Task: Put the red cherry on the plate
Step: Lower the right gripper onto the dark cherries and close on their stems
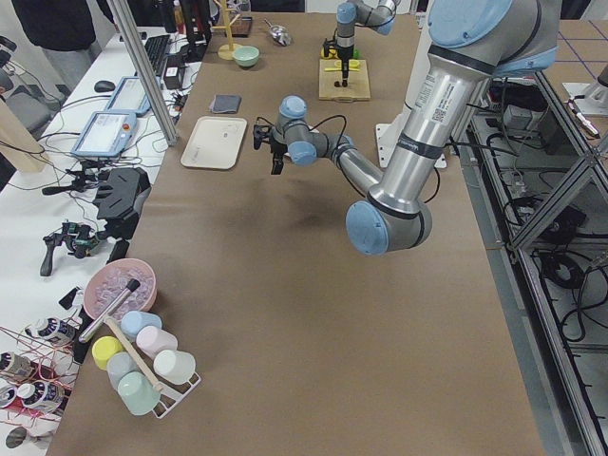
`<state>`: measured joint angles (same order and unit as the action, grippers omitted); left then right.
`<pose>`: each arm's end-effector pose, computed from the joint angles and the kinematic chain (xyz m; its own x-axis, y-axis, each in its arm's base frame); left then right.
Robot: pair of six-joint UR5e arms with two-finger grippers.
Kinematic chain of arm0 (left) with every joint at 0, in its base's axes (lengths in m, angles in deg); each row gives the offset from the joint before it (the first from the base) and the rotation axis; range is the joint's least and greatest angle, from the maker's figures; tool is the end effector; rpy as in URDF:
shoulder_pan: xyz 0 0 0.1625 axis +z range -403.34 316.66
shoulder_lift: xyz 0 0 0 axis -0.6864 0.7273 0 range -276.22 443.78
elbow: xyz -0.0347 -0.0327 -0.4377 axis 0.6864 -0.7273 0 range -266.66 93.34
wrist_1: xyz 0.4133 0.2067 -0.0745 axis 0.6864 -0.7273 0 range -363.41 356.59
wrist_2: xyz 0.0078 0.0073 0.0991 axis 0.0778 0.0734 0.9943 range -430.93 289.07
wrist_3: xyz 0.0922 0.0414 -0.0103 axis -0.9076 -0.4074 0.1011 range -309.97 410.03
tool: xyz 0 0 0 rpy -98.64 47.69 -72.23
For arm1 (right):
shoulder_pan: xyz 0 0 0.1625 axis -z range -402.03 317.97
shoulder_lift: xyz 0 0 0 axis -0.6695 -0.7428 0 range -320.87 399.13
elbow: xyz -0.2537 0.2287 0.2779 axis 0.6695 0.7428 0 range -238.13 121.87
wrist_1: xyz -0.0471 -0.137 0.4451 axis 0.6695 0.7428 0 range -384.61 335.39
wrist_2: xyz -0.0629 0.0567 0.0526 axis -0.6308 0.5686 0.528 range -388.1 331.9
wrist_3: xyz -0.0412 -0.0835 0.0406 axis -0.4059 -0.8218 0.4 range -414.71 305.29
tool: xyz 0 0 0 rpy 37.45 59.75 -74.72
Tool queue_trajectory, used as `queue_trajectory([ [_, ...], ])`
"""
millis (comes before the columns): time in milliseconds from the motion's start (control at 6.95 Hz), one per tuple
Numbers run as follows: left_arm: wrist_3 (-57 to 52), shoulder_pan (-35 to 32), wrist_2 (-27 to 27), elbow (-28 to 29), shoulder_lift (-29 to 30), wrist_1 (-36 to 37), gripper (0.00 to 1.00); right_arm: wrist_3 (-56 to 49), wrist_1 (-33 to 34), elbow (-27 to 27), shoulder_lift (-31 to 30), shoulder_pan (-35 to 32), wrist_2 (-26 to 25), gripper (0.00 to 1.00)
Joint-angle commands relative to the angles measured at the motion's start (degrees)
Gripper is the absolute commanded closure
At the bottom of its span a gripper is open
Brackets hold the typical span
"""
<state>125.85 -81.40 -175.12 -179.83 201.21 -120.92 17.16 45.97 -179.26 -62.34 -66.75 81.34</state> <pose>0.5042 -0.5325 0.2924 0.5097 -0.0975 -0.8548 0.3186 0.9443 0.0823 -0.3878 -0.2880 0.4546 0.7336 0.0145 0.6794 0.0259 0.9985 -0.0493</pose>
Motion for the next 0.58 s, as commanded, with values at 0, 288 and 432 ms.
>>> queue_trajectory([
  [0,0.1,0.0,0.0,0.0,0.0,0.0,0.02,-0.1,0.0,-0.3,0.1,-0.6,-0.1,1.00],
  [288,0.2,0.0,-0.1,-0.1,0.0,0.0,0.02,-0.1,0.0,-1.1,0.1,-2.3,0.2,1.00],
  [432,0.1,-0.8,-0.1,-0.2,0.0,0.0,0.02,-0.1,0.3,-3.2,0.1,-4.5,1.0,1.00],
])
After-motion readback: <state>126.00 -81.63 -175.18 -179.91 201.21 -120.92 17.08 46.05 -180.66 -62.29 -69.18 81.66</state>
